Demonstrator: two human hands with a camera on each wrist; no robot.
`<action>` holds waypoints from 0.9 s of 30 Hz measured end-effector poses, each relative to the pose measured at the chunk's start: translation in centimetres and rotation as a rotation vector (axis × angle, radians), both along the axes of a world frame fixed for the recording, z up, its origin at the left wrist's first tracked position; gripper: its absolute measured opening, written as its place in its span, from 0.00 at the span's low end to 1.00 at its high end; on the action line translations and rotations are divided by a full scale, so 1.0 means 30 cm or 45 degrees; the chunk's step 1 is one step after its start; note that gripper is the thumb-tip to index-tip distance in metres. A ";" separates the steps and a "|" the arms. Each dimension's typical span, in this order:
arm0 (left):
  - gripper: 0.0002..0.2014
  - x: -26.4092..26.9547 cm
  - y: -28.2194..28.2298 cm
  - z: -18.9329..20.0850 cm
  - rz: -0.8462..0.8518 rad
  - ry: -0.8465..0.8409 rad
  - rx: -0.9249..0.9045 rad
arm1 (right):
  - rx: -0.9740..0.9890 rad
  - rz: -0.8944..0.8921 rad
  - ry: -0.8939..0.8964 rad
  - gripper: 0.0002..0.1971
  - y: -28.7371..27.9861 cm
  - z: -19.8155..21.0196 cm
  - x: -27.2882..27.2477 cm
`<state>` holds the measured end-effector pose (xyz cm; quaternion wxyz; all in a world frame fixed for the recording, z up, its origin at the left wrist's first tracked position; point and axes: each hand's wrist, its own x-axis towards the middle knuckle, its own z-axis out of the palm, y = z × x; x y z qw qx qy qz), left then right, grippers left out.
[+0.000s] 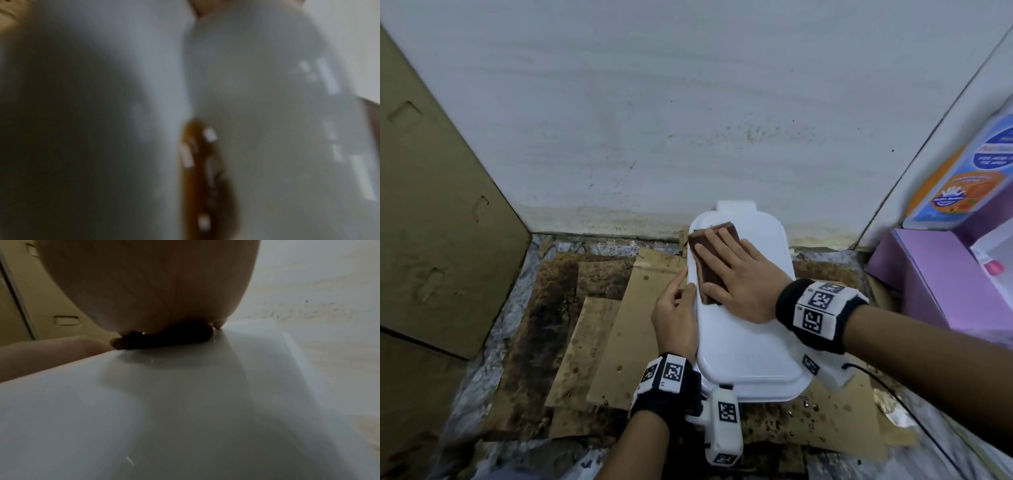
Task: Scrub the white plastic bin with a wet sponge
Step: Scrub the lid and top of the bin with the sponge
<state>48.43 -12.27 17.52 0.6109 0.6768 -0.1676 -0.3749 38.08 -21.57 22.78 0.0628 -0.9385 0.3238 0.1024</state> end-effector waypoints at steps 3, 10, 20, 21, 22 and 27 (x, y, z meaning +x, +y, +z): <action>0.15 -0.003 0.000 0.000 -0.013 -0.009 0.006 | 0.040 -0.029 0.065 0.34 -0.056 0.031 0.024; 0.16 -0.002 -0.003 -0.005 -0.017 0.020 0.025 | 0.105 -0.143 0.129 0.35 -0.204 0.080 0.107; 0.13 0.007 -0.009 -0.032 0.000 -0.009 -0.011 | 0.189 -0.079 0.159 0.34 -0.169 0.094 0.051; 0.13 0.006 -0.008 -0.034 0.002 -0.009 -0.016 | 0.183 -0.061 0.166 0.33 -0.142 0.092 0.026; 0.13 0.005 -0.009 -0.032 0.003 -0.003 -0.019 | 0.164 -0.050 0.166 0.33 -0.119 0.088 0.003; 0.15 0.006 -0.009 -0.039 0.005 0.002 -0.026 | 0.061 -0.041 0.038 0.34 -0.049 0.070 -0.047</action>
